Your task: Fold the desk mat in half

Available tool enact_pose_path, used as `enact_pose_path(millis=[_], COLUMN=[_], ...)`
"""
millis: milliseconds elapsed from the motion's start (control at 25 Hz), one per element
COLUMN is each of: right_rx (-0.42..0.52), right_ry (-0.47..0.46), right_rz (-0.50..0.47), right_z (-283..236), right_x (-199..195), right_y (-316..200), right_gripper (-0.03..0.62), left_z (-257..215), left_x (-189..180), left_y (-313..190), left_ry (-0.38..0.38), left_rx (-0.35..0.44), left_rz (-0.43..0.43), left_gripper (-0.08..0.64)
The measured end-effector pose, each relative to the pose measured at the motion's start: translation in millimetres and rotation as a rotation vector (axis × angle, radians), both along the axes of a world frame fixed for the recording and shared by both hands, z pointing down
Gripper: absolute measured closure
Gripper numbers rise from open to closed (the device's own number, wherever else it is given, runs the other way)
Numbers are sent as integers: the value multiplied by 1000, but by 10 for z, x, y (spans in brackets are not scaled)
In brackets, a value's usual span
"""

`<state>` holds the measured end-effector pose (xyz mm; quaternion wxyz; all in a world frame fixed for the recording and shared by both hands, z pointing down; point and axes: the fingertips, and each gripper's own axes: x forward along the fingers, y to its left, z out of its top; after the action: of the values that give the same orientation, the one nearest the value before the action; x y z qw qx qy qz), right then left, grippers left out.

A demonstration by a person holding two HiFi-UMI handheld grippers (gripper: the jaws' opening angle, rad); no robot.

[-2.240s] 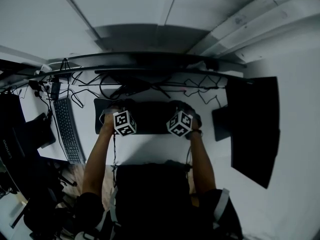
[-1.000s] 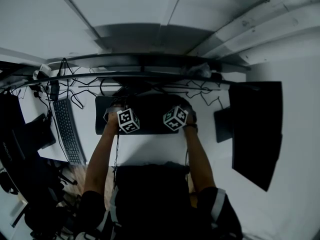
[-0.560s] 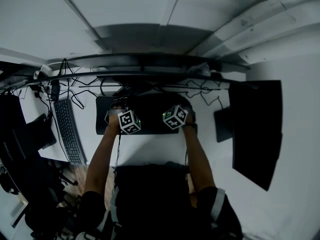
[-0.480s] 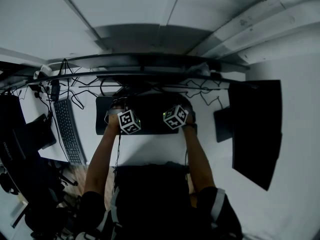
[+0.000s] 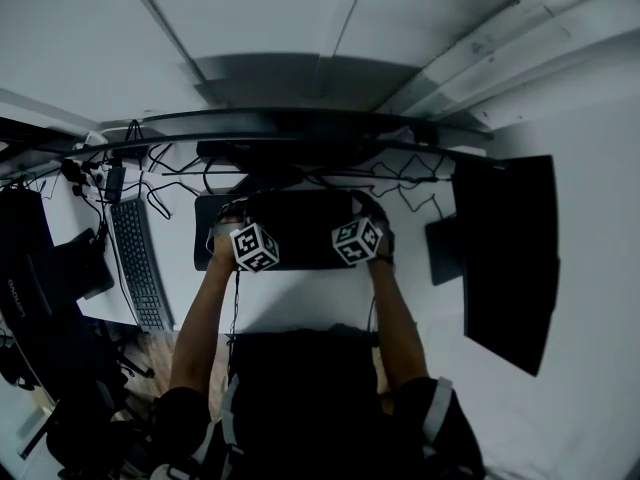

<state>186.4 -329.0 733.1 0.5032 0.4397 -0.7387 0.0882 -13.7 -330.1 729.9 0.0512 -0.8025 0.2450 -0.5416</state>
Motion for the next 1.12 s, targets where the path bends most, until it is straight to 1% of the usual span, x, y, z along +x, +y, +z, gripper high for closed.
enact_pose_path(millis=[200,320,400,560,640,720,840,920,1000,1120], right_rx=[23,49,66,96,123,156,210,235,256,296], right_ry=[-55,-78,-128,-294,-360,-418,-478,-523,-573,-607], right_rz=[58,84,128,225,256,296,358,385,382,348], right_z=[-217,-415,-589,-993,-1166,-1348,-1549,-1705,-1904,-2134], right_x=[-61,-154,-234,-436,-544,-645,-680,-720,-822,-924], right_y=[103,234,362,662,829,1000,1223,1343,1461,1622], right_gripper=[494,495,495,495,499,512,541,557,566,569], left_z=[-242,-417,-575,-941,-1171,-1438,-1848,-2106,-2338,-2640], left_x=[-100,-168,-186,-203,-240,-322,-466,-534,-564,-574], left_y=[67,205,358,682,794,880,991,1085,1216,1437], left_ry=[97,165,244,445,549,630,707,754,791,825], left_rx=[-1,-46,-86,-149,-148,-92,36,98,146,226], left_rz=[-95,-160,-202,-303,-355,-401,-459,-483,-479,-443], left_gripper=[445,460,487,523,532,543,549,549,549,549])
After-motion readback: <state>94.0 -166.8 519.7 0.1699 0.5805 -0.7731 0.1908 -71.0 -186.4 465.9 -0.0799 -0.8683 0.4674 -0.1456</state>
